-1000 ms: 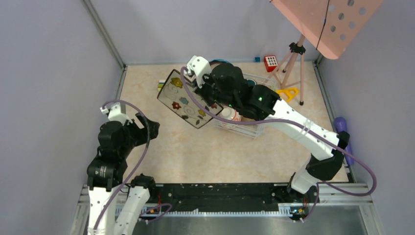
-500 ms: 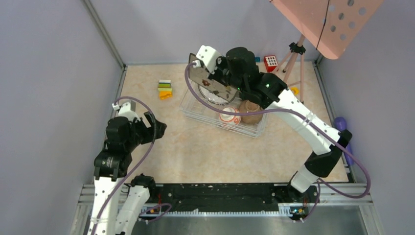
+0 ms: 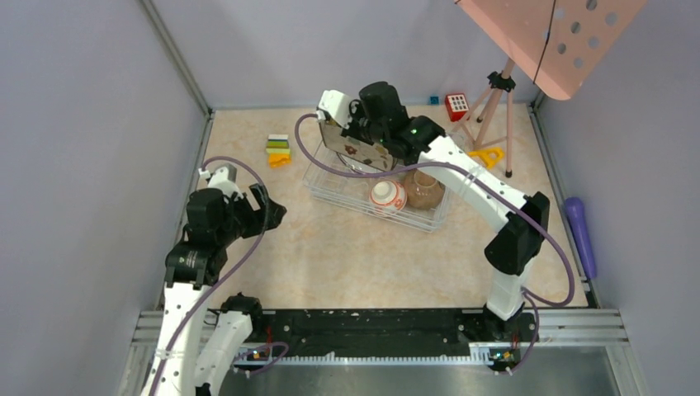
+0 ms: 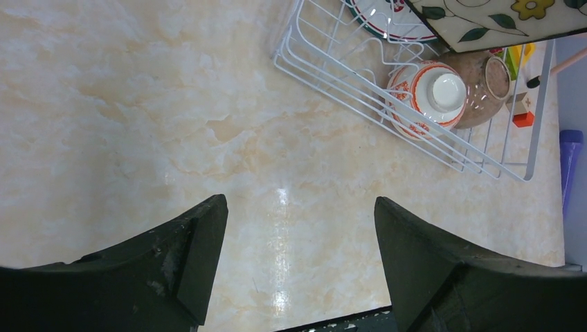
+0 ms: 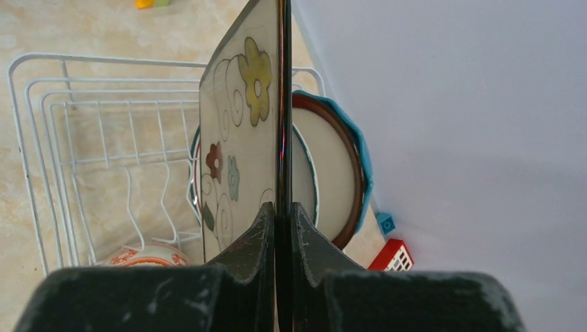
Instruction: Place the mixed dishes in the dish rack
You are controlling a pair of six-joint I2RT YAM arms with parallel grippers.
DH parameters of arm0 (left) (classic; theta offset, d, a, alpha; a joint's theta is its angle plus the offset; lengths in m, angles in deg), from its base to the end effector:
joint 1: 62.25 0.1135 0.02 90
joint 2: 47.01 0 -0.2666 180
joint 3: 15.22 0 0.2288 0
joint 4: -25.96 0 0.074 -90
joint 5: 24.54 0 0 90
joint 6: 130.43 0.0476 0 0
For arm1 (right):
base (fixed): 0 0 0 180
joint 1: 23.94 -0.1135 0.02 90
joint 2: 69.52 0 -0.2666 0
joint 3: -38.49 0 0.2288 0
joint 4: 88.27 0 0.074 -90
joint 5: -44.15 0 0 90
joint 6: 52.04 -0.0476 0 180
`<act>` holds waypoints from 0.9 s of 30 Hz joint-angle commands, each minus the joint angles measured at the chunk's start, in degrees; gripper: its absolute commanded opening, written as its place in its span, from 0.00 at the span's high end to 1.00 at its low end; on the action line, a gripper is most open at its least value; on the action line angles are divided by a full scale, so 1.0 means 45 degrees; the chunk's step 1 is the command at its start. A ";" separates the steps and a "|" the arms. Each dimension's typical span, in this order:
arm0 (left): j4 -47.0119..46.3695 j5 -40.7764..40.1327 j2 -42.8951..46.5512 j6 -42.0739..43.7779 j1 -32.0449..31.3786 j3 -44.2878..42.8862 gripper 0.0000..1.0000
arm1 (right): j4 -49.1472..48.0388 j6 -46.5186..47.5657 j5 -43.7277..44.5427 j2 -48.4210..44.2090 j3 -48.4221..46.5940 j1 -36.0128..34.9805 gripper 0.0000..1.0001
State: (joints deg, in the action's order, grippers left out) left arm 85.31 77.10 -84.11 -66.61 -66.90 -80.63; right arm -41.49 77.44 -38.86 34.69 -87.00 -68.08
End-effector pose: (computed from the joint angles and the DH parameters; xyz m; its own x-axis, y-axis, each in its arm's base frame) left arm 0.1110 -0.0187 0.3206 -0.5723 -0.3870 -0.7230 -0.0009 0.8819 -0.4714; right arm 0.2969 0.2800 0.4028 0.1509 -0.7329 -0.6633 -0.6691 0.4182 -0.6143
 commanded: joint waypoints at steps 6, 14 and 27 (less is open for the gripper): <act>-0.1081 0.0057 -0.0580 0.0211 -0.0013 0.0184 0.18 | -0.4122 0.0640 -0.1161 -0.0859 0.0135 0.0610 1.00; -0.1291 0.0047 -0.0928 0.0279 -0.0003 0.0235 0.18 | -0.4133 0.0635 -0.1678 -0.0440 0.0121 0.0955 1.00; -0.1429 0.0155 -0.1135 0.0329 -0.0003 0.0312 0.18 | -0.2702 0.1086 -0.3031 0.0038 0.0043 0.1156 1.00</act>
State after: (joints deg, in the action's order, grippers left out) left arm 81.68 77.08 -88.96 -65.80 -66.90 -79.49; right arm -45.10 79.21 -49.25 36.19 -82.80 -63.56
